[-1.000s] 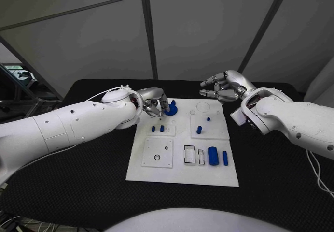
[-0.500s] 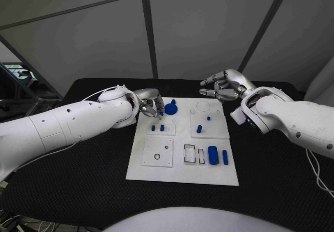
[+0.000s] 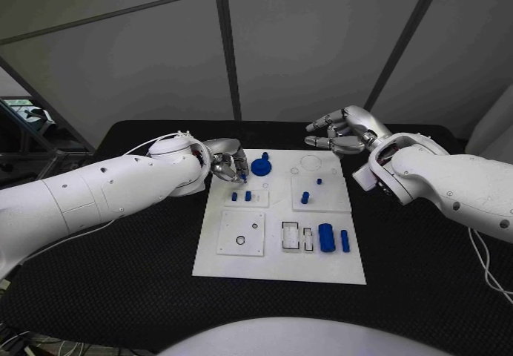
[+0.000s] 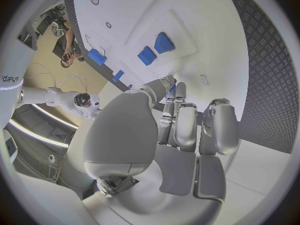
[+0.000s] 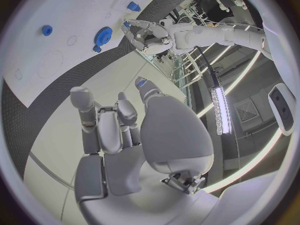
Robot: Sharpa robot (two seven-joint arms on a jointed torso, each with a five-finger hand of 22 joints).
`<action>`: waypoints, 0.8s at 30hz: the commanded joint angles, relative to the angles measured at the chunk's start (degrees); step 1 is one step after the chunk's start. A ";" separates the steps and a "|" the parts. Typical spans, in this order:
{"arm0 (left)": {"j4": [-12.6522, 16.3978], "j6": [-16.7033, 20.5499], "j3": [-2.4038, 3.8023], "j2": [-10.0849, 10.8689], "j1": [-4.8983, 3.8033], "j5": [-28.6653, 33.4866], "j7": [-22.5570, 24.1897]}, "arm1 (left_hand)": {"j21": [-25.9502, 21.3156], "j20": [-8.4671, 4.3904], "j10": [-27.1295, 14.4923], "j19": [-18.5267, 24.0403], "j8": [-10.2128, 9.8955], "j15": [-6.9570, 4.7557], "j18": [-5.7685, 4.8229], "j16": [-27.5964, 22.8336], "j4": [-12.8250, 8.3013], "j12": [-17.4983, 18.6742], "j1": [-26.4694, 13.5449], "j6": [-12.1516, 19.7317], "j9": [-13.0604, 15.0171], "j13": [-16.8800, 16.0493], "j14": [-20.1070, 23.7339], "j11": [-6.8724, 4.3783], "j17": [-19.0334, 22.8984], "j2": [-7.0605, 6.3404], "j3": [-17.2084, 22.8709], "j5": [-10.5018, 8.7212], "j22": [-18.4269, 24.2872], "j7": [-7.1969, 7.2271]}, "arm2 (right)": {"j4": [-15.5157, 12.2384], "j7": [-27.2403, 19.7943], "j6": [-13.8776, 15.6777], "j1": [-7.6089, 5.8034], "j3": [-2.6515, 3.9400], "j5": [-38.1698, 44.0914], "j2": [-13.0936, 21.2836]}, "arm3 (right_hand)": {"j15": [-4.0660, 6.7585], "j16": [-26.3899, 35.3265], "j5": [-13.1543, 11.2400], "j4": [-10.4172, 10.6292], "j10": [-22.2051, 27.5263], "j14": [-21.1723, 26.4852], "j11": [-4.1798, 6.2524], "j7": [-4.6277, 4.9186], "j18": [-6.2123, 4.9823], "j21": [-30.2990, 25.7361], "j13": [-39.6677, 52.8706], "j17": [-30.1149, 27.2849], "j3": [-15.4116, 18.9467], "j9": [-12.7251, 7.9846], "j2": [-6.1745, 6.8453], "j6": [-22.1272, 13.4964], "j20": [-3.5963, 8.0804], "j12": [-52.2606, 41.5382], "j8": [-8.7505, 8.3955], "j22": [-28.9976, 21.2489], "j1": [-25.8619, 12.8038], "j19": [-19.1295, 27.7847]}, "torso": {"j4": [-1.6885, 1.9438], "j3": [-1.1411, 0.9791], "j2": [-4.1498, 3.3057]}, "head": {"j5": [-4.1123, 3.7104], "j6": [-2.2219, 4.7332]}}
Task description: Assemble the parts on the task board
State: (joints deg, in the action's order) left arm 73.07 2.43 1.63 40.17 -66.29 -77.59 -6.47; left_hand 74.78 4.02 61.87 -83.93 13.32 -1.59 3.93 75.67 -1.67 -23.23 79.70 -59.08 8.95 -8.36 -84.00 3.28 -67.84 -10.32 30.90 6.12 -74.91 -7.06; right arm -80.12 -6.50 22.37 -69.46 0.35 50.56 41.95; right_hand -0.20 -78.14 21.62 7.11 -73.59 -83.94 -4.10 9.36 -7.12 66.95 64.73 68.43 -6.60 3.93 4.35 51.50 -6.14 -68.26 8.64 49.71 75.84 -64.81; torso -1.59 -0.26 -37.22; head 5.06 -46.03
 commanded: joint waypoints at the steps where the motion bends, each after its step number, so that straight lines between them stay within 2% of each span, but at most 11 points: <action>1: 0.00 -1.69 0.04 -0.07 -0.05 0.28 -0.39 | 0.16 0.36 0.37 -0.46 -0.20 0.33 -0.35 0.12 -0.15 0.31 -0.54 -0.42 -0.03 0.07 -1.26 -0.04 0.11 0.20 -0.23 -0.02 -4.03 0.06 | -0.09 -0.33 -0.29 -0.09 0.03 0.10 -0.01 | 0.46 0.24 0.16 0.31 0.13 -1.55 0.01 -0.15 -0.98 -0.28 0.06 -0.02 -0.13 -0.04 -0.33 -0.11 0.06 -0.01 0.21 0.01 -0.01 0.10 | 0.03 0.03 0.03 | -0.01 -0.09; 24: -0.56 -2.11 0.04 -0.75 0.14 1.95 -0.41 | -0.19 0.32 0.72 -0.34 -0.31 0.23 -0.26 0.00 -0.36 0.35 -0.57 -0.52 -0.05 0.03 -1.13 -0.26 0.43 0.05 -0.43 -0.06 -3.81 0.23 | -0.19 -0.38 -0.36 -0.09 0.03 0.10 0.11 | 0.46 0.24 0.16 0.31 0.13 -1.55 0.01 -0.15 -0.98 -0.28 0.06 -0.02 -0.13 -0.04 -0.33 -0.11 0.06 -0.01 0.21 0.01 -0.01 0.10 | 0.02 0.00 0.01 | -0.11 -0.06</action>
State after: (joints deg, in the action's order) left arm 72.56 0.77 1.62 39.54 -66.13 -76.08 -6.64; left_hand 74.78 4.02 62.08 -83.93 13.31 -1.59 3.93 75.67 -1.83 -23.23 79.70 -59.29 8.90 -8.37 -84.00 3.07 -67.48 -10.32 30.74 6.12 -74.91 -6.85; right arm -80.20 -6.52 22.27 -69.46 0.35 50.56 42.04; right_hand -0.20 -78.14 21.62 7.11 -73.59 -83.94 -4.10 9.36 -7.12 66.95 64.73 68.43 -6.60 3.93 4.35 51.50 -6.14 -68.26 8.64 49.71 75.84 -64.81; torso -1.57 -0.25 -37.21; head 5.02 -46.09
